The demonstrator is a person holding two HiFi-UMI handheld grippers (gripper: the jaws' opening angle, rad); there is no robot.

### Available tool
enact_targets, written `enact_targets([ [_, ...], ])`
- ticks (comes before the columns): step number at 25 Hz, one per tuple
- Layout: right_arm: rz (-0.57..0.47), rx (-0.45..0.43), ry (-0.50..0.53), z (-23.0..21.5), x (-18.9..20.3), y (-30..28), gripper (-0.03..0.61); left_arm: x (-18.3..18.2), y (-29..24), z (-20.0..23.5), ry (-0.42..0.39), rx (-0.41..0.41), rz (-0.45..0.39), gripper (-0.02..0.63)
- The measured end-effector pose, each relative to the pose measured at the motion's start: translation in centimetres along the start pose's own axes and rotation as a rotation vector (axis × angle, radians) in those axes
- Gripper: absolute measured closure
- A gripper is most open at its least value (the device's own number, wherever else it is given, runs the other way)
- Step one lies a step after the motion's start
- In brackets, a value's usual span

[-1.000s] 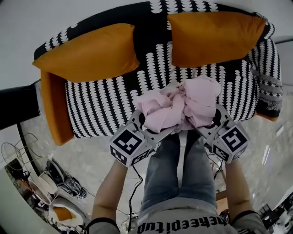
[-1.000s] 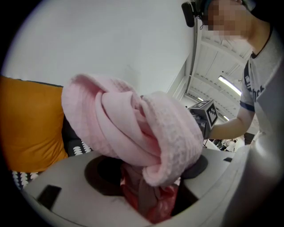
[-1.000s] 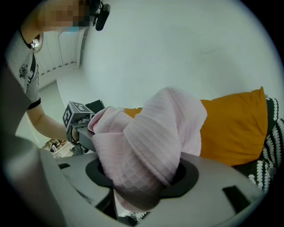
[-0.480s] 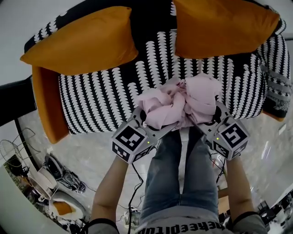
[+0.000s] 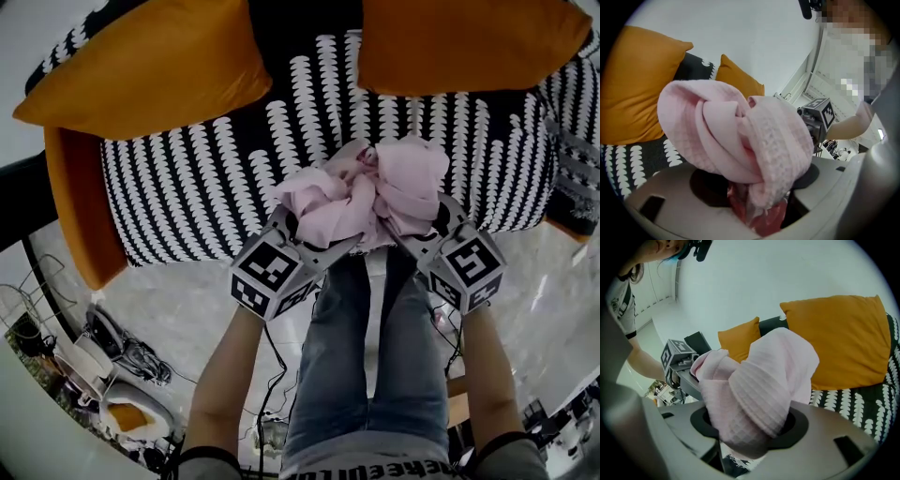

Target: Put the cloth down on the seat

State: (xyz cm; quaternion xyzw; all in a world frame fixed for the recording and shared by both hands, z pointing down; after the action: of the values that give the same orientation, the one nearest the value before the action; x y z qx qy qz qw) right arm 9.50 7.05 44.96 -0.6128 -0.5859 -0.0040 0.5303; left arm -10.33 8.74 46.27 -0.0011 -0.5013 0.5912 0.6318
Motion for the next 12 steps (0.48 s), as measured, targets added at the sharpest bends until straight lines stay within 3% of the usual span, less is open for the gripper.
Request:
enact_targets([
  [5, 0.032, 0.021, -0.021, 0.0, -0.1, -0.8, 0.327, 0.3, -0.1, 0.8, 0.030, 0.006, 0.016, 0.261],
  [12, 0.029, 0.026, -0.022, -0.1, 1.3, -0.7, 0.325, 1.2, -0.7, 0.3, 0.000, -0.025, 0.038, 0.261],
])
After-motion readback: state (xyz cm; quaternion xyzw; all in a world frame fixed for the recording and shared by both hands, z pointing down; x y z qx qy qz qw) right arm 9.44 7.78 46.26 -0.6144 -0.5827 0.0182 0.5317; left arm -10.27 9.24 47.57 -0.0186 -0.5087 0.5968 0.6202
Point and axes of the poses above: the fingertips, and each gripper's own axes: y backward along the fingers, z to its left, x out of its underside, the point moved 9 cm from there along y, backward along the fingers, and after that the axes turned 5 degrees about -x, right-handed, at the moved point
